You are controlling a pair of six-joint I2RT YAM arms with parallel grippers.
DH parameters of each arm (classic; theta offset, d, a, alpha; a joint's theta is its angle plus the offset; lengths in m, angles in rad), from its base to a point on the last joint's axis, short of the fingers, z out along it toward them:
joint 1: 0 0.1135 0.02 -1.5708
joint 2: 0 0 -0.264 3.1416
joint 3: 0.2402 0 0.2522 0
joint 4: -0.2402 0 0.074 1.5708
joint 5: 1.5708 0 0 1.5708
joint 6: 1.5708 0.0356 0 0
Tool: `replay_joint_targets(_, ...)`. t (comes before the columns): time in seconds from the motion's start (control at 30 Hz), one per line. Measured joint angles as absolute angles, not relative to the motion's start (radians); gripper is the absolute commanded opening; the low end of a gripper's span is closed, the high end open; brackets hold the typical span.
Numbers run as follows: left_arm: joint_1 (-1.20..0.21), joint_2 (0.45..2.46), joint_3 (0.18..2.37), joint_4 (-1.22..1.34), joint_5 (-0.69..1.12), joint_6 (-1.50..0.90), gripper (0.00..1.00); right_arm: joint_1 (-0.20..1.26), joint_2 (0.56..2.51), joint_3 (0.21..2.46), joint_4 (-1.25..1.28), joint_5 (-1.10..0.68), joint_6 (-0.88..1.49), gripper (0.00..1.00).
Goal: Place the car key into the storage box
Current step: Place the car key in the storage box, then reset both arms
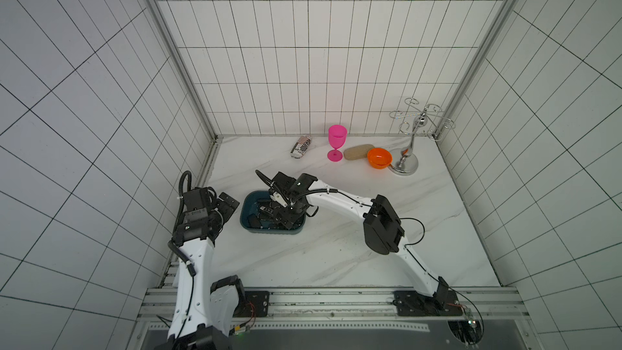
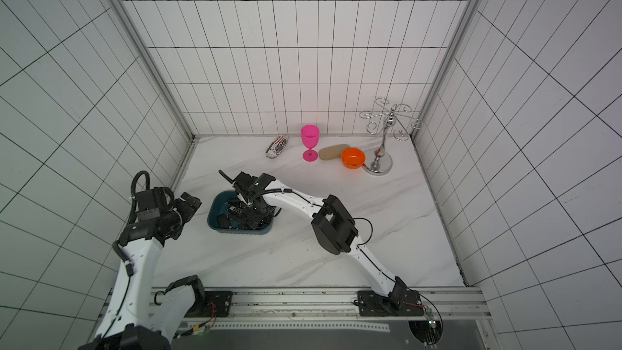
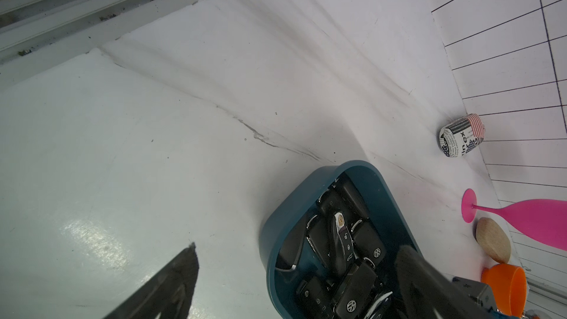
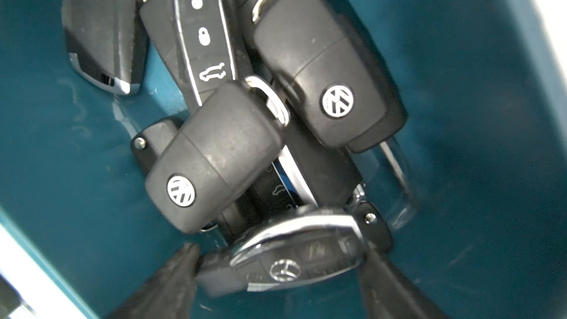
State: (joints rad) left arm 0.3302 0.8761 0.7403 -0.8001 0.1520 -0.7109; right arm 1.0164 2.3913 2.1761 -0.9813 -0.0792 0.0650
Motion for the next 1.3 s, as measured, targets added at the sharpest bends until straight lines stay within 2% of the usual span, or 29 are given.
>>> replay_joint_targets(0.2,0.33,0.888,0.74,-0.796,0.151,-0.71,0.98,1.016,2.391,2.176,-0.974,-0.059,0.039,0.99)
replay_joint_targets(0.43,0.33,0.861,0.747,-0.77,0.126,-0.692,0.98,1.016,2.354,2.177,-0.966,-0.067,0.019,0.99)
replay_joint_targets(0.67,0.33,0.864,0.753,-0.683,0.072,-0.694,0.98,1.016,2.181,2.22,-0.902,-0.056,-0.031,0.99)
replay_joint_targets(0.83,0.33,0.849,0.733,-0.57,0.031,-0.724,0.99,1.012,2.019,2.222,-0.778,0.051,-0.093,0.99)
replay_joint_targets(0.97,0.287,0.857,0.686,-0.472,-0.047,-0.669,0.98,0.962,1.76,1.946,-0.587,0.09,-0.089,0.99)
replay_joint_targets(1.13,0.175,0.836,0.615,-0.352,-0.077,-0.509,0.98,0.792,1.382,1.435,-0.319,0.113,0.006,0.99)
replay_joint_targets(1.3,0.077,0.743,0.464,-0.129,-0.01,-0.371,0.99,0.738,1.213,1.092,-0.191,0.135,0.123,0.99)
